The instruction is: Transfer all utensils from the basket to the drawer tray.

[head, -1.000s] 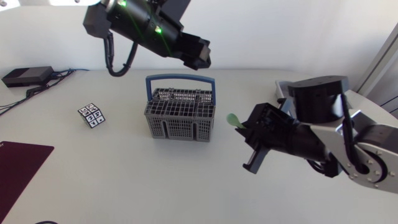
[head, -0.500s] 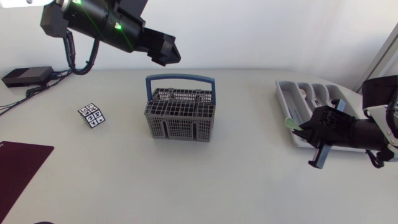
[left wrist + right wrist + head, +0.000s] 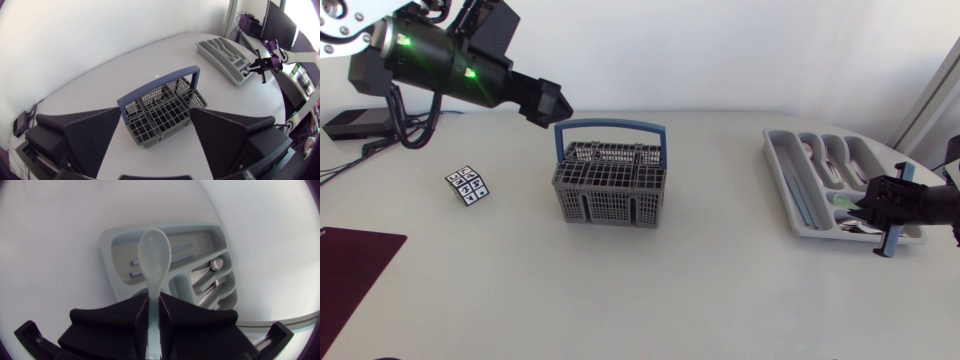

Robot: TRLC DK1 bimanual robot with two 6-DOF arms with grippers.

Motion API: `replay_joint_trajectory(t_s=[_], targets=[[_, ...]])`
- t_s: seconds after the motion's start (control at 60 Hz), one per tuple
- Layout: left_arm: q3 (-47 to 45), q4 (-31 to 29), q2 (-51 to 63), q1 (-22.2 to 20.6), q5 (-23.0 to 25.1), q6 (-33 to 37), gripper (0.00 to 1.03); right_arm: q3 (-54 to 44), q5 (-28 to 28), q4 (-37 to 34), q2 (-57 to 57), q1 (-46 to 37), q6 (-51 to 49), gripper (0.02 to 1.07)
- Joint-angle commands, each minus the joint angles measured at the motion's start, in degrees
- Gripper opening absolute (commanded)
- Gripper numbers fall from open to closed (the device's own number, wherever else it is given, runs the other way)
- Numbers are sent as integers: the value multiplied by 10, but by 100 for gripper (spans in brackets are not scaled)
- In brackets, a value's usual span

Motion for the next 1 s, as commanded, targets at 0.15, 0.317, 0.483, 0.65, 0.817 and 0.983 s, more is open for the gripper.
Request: replay_joint_trajectory(t_s=[0.15,0.317,0.483,0.65,0.817,0.983], targets=[[-54,12,-38,35,6,22,97,51,19,24,71,-34,-64,8],[-83,13,-53,57,6,34,97,69,41,33,113,-52,-91,8],[-115,21,-62,81,6,46,97,69,58,64,139,-61,-106,13],[-138,29,-69,99,12,53,97,63,68,84,144,-64,-114,23],[-165,43,-73,112,20,58,97,41,78,136,145,-68,-115,52],[-186,56,-73,125,25,66,97,5,90,164,112,-68,-114,66]])
